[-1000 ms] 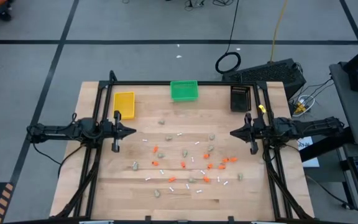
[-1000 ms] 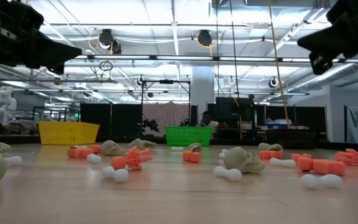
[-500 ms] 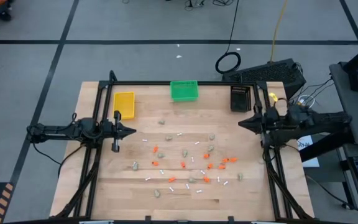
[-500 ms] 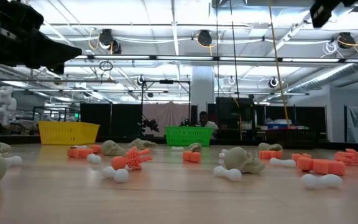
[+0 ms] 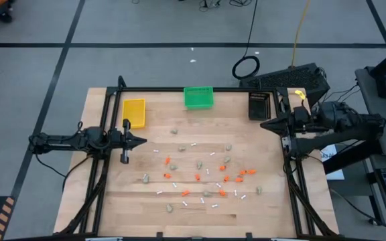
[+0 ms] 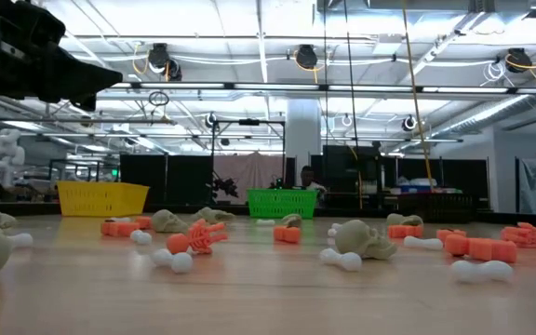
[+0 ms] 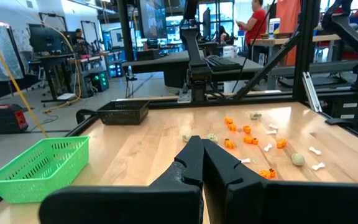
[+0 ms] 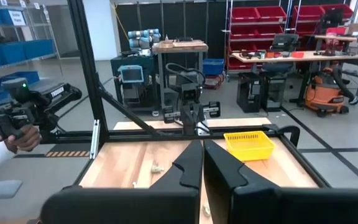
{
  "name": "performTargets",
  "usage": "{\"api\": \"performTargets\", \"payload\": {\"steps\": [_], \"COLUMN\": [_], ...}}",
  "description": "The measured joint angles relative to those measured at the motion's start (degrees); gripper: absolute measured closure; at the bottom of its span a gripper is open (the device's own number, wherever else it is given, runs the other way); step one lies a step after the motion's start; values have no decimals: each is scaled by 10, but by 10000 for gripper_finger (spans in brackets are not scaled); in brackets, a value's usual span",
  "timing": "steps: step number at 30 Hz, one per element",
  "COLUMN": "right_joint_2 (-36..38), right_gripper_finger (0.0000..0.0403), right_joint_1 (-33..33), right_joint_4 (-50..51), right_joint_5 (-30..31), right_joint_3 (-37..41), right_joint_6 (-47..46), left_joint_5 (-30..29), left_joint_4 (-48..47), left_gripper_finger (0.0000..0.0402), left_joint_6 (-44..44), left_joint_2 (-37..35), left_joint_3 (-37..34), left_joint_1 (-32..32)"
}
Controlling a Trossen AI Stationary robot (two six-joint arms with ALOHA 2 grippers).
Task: Sort Halloween decoration
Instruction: Put the orange skeleton toy into the yellow bin
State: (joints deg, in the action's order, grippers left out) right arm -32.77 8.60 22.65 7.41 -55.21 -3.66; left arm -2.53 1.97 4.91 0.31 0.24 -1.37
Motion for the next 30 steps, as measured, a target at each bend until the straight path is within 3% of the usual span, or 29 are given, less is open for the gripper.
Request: {"api": "performTargets", "payload": {"steps": [12,17,23,30], "right_joint_2": [-75,-94,-111,-134], "right_gripper_finger": [403,403,403,403], "right_joint_1": [0,0,0,0], "right_joint_4": [0,-1,13,26], "right_joint_5": [3,3,3,3], "right_joint_3": [-3,-3,-3,-3], "right_joint_6": [77,78,74,47], "left_joint_5": [-6,-48,-64,-51], "left_joint_4": [-3,-14,-102,-195], "left_gripper_finger": [402,402,402,402], "left_joint_6": [-61,-90,-86,-40], "left_joint_2": [1,1,22,116], "left_joint_3": [0,16,120,294], "left_joint_1": [0,0,0,0]}}
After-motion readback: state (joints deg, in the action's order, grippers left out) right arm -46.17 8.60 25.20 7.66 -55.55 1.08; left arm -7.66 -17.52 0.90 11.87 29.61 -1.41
